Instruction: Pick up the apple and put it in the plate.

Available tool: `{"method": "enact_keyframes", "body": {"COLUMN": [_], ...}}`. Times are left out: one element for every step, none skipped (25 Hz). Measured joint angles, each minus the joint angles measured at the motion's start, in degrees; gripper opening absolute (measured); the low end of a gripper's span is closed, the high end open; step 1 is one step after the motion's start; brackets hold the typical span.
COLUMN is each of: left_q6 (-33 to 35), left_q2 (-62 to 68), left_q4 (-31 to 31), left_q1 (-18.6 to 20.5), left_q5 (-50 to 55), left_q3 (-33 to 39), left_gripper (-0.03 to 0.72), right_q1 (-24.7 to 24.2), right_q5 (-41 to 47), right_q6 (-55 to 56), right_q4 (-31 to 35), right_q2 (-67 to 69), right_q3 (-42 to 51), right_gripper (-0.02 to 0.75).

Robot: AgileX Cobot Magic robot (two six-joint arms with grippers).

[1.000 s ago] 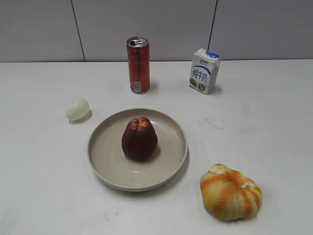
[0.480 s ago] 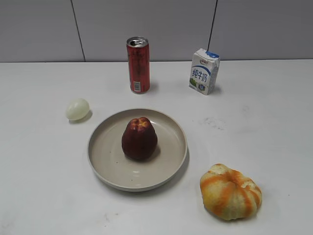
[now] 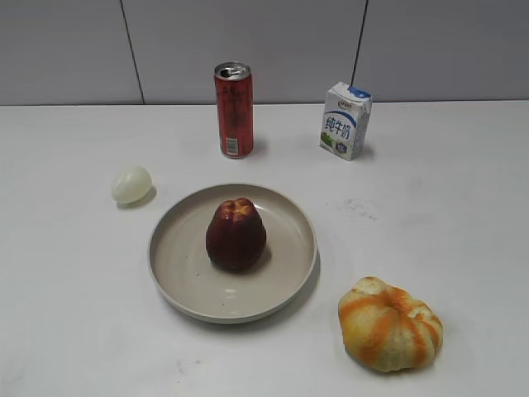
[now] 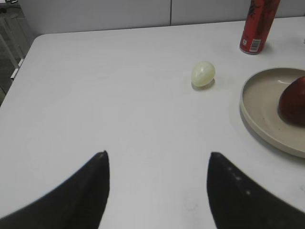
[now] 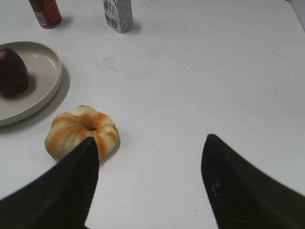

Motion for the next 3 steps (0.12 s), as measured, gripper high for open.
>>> {"method": "enact_keyframes", "body": {"left_q6": [0.0,0.0,0.0], "left_q2": [0.0,0.0,0.0], "left_q4": [0.0,0.0,0.0], "left_q1": [0.0,0.0,0.0], "left_q5": [0.0,0.0,0.0], "left_q3": [0.0,0.0,0.0], "left_gripper": [0.491,0.491,0.491], "right_q1": [0.0,0.0,0.0], "right_q5": [0.0,0.0,0.0], "right_q6": [0.0,0.0,0.0], "right_q4": [0.0,0.0,0.0], "right_q2": [0.0,0.0,0.0], "right_q3": [0.1,0.1,0.1], "right_gripper": [0.539,0.539,0.539]}}
